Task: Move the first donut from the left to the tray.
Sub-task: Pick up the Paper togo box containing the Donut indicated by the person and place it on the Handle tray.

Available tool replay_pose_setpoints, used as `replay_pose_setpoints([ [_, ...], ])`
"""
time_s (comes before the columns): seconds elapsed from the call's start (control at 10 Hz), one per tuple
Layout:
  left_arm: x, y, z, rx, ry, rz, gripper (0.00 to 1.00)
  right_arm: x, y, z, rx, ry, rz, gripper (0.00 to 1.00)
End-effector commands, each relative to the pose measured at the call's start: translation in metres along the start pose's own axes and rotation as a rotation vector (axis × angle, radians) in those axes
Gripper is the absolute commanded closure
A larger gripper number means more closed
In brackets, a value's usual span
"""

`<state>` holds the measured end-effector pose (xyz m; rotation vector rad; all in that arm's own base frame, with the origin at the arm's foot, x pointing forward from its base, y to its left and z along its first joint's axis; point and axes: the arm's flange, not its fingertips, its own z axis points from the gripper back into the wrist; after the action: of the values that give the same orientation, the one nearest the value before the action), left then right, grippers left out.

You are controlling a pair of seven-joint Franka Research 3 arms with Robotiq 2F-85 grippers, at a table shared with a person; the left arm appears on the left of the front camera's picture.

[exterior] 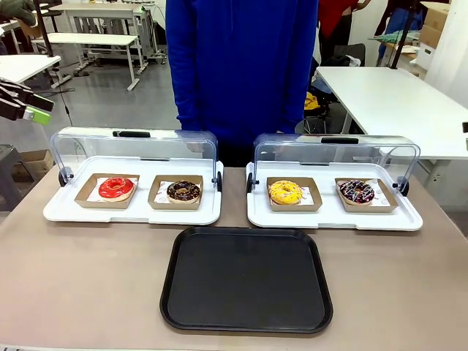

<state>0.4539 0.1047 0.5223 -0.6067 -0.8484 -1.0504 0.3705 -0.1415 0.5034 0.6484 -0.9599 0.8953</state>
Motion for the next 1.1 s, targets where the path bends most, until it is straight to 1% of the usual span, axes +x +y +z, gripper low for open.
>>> replay_pose_setpoints([
  [0.0,0.0013,-0.0001,-0.0009,-0.006,-0.015,-0.005,0.0,0.0016,-0.0031,-0.0005,-0.001,-0.027,0.029,0.0],
  [1.0,0.0013,-0.0001,-0.0009,-0.006,-0.015,-0.005,0.0,0.0016,-0.0031,-0.0005,-0.001,-0.027,0.029,0.0],
])
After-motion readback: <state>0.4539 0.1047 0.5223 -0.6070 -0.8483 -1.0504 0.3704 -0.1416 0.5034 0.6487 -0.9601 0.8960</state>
